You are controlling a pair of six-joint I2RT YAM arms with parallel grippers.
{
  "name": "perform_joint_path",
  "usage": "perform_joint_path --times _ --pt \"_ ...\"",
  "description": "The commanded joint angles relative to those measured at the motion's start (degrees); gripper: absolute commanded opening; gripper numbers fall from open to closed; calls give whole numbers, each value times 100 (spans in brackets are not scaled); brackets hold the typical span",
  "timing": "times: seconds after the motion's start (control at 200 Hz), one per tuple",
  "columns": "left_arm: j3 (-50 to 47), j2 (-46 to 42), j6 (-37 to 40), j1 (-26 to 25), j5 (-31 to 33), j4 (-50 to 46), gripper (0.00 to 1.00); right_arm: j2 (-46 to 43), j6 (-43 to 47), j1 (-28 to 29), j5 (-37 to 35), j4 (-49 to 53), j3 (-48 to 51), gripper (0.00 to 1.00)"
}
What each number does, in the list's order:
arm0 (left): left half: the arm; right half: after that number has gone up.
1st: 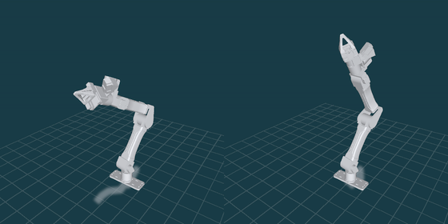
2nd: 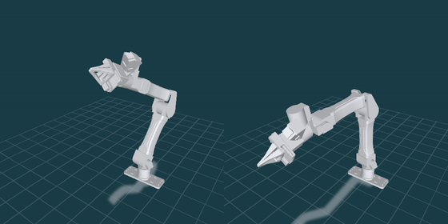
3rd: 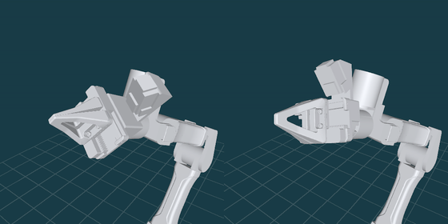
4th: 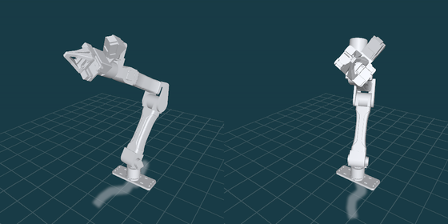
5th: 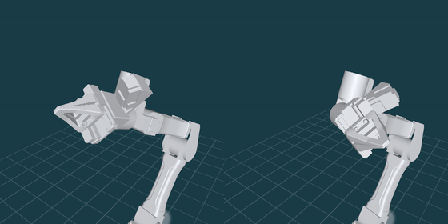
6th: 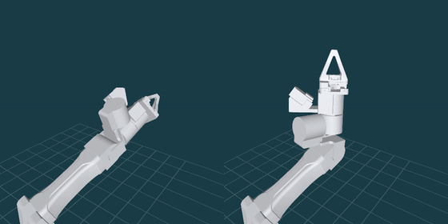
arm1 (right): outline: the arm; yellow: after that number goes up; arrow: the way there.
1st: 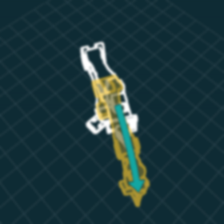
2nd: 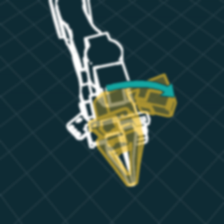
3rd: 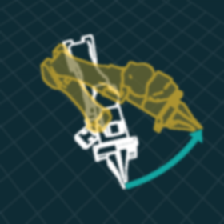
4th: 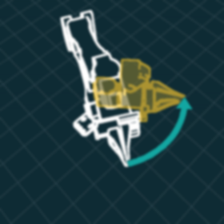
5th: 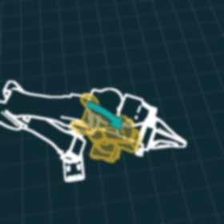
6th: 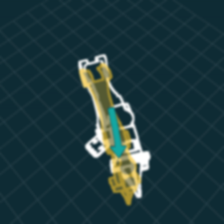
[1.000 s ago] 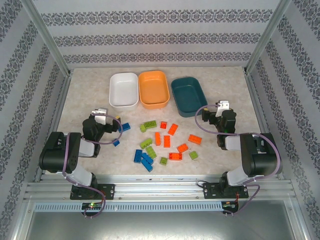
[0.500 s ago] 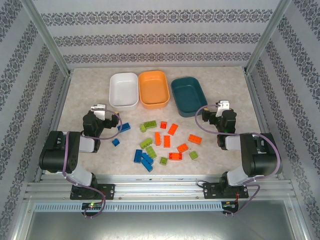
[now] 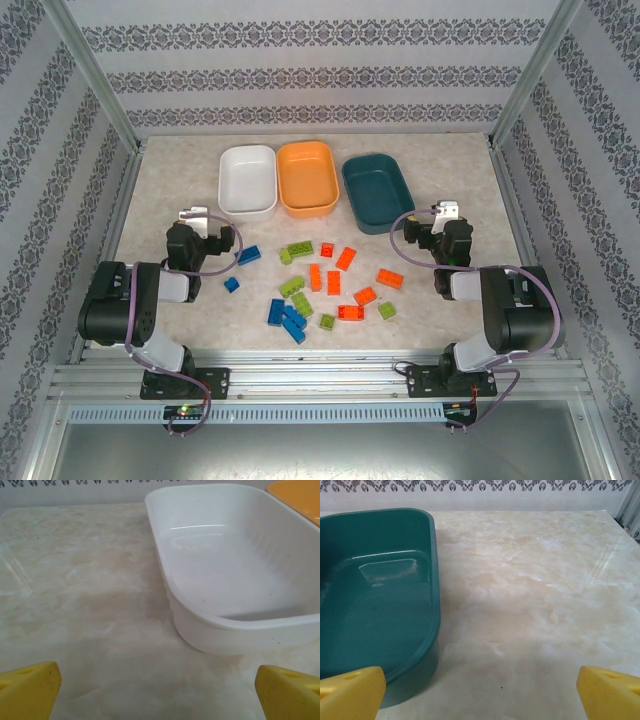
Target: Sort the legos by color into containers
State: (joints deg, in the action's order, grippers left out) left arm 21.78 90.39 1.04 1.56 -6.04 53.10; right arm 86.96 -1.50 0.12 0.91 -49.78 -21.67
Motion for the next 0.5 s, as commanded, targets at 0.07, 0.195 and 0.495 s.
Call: perform_joint_path --times 0.07,0.195,0.495 --pt "96 45 -104 -18 130 -82 100 -47 -26 -38 85 -14 -100 98" --pt "63 4 -140 -19 277 -41 100 -69 -32 -38 39 14 -106 98" --pt "787 -1053 -398 -22 937 -2102 100 -637 -181 -31 -444 1002 -389 98"
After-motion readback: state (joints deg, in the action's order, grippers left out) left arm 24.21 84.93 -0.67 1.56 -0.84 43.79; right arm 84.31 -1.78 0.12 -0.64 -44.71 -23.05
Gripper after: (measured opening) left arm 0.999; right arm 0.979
